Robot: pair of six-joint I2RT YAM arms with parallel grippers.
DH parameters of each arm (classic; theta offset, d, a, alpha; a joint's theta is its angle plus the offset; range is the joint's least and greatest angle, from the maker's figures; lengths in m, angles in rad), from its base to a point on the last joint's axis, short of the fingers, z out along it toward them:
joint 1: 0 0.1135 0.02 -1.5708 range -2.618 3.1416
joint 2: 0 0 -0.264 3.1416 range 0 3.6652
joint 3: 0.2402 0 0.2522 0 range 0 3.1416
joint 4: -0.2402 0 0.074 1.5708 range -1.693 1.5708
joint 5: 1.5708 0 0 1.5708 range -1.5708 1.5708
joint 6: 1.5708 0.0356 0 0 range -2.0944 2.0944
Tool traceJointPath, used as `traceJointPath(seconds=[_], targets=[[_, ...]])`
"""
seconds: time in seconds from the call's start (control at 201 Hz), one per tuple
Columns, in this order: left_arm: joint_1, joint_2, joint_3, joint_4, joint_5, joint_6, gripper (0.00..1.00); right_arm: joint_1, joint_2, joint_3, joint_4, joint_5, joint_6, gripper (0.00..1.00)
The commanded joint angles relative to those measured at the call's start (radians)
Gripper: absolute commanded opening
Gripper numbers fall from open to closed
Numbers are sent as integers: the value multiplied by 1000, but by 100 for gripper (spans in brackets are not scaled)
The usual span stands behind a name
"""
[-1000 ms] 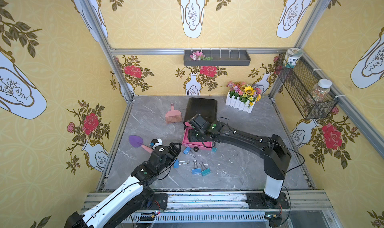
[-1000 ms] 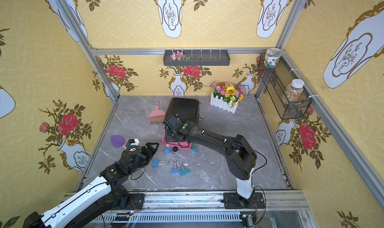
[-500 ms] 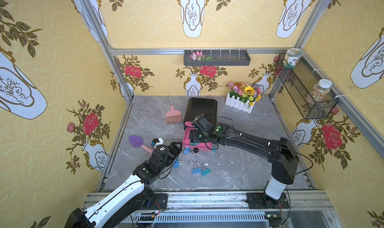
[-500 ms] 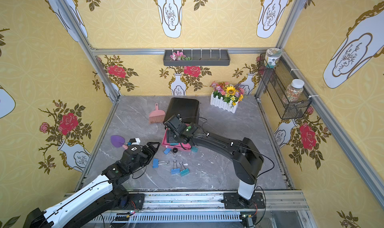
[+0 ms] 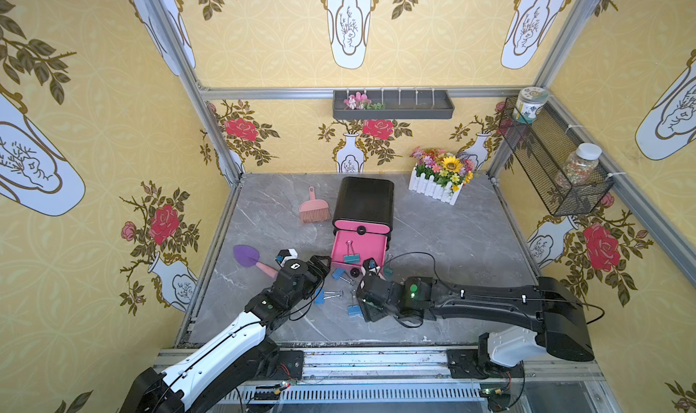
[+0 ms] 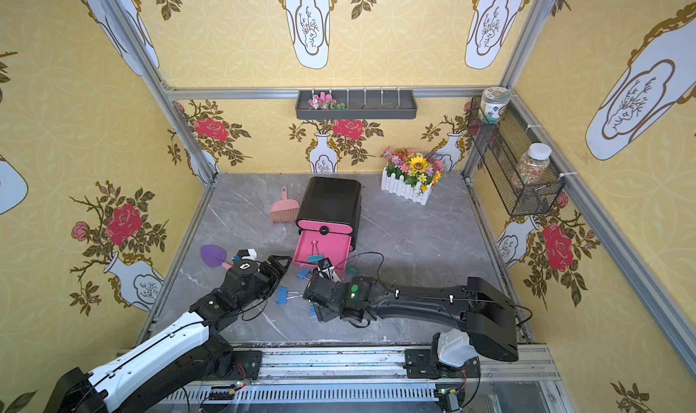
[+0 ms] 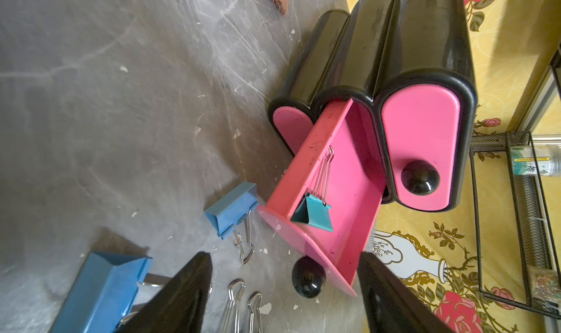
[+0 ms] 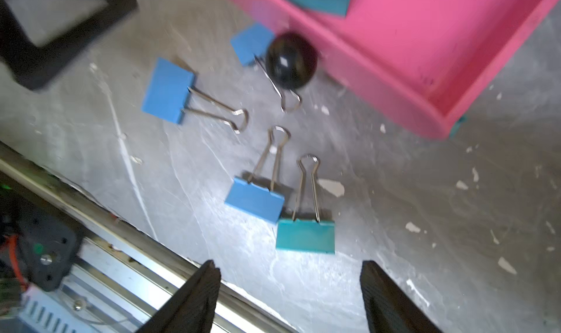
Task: Put the binder clips in the drawer according to color
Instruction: Pick up the binder clip at the center of the board.
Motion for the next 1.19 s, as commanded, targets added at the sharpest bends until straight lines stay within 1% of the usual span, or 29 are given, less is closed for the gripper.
traceJointPath(seconds=[0.0, 0.209, 0.448, 0.617, 0.946, 1.07, 1.185], targets=[[4, -6, 3, 16, 13, 7, 81, 38, 36, -38, 12, 65, 81, 80], [4, -49, 12, -36, -1, 12, 81, 41, 126, -47, 61, 55, 75, 82], [5, -99, -6, -74, -11, -2, 81, 12, 163, -60, 112, 19, 57, 83], [5, -96, -6, -73, -9, -3, 81, -2, 175, -65, 133, -7, 41, 77], [5, -86, -6, -62, -4, -2, 81, -2, 199, -70, 138, -34, 40, 62], [5, -84, -10, -59, -2, -5, 81, -9, 210, -62, 136, -26, 35, 61], [5, -85, -9, -60, -2, -5, 81, -11, 218, -49, 126, -27, 33, 56]])
